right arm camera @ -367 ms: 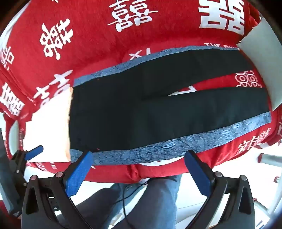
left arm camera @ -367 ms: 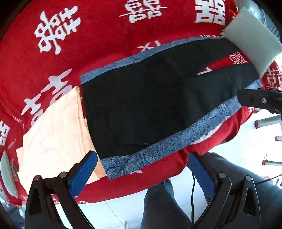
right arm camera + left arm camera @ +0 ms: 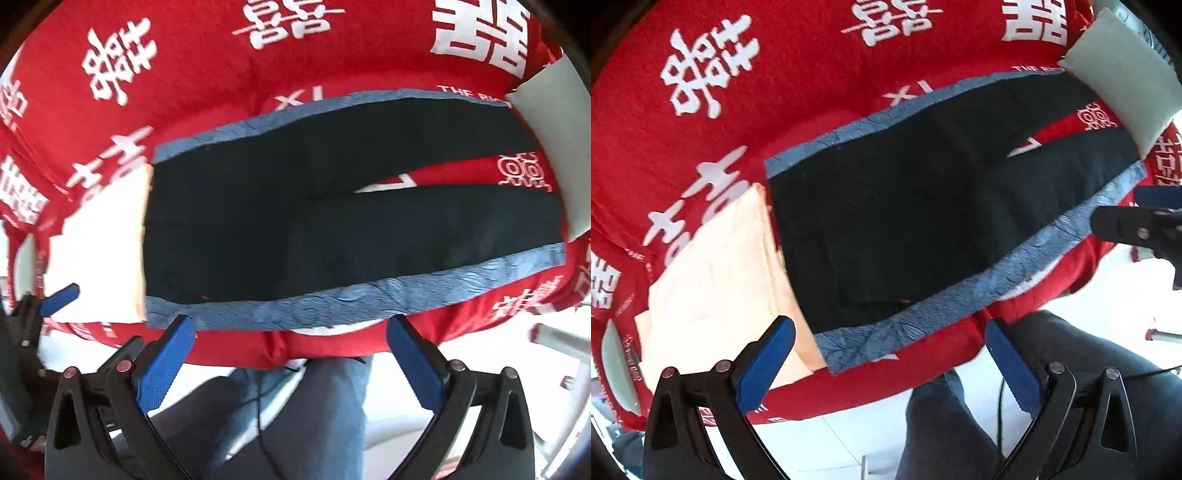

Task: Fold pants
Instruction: 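Move both grippers over the black trousers toward the waistband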

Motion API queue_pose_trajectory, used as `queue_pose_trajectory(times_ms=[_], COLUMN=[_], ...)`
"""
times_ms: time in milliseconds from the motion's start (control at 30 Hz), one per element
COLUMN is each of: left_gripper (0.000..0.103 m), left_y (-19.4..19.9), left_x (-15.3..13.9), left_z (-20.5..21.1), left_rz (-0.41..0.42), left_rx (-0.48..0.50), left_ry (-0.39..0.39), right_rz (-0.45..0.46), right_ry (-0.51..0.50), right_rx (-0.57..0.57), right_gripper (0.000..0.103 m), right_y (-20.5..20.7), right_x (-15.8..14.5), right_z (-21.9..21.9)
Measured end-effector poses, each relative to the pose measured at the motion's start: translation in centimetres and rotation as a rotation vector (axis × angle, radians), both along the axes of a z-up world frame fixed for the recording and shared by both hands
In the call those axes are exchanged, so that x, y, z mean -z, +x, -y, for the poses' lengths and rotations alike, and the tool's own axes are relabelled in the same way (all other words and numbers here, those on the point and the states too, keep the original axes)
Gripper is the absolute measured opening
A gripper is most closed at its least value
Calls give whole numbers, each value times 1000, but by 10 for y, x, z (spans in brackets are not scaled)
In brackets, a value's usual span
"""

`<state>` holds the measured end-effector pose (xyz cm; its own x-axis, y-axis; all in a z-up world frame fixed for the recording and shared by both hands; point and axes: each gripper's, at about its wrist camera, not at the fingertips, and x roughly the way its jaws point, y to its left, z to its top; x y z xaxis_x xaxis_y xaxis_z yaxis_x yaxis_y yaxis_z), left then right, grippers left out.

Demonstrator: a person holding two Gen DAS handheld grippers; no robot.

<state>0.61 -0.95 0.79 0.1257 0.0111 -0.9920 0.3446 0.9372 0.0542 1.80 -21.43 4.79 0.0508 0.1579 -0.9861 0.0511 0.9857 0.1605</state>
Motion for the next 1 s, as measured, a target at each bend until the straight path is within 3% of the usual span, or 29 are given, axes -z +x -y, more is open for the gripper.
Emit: queue_pose_trajectory(times_ms=[200,467,1000], left_gripper=[103,103,103], left_y=[2,10,10], left_x=[-12,-10,-14], left_z=[3,4,-2], left_rz=[42,57,64], left_rx=[34,44,11], left_ry=[23,60,33], right_rz=[-7,-24,-28], right_ry=[-41,-74,-122], right_rx=[5,19,-18], right_gripper=[103,103,103], right_y=[12,24,23], right_x=[0,-3,-7], right_z=[-41,-28,-31])
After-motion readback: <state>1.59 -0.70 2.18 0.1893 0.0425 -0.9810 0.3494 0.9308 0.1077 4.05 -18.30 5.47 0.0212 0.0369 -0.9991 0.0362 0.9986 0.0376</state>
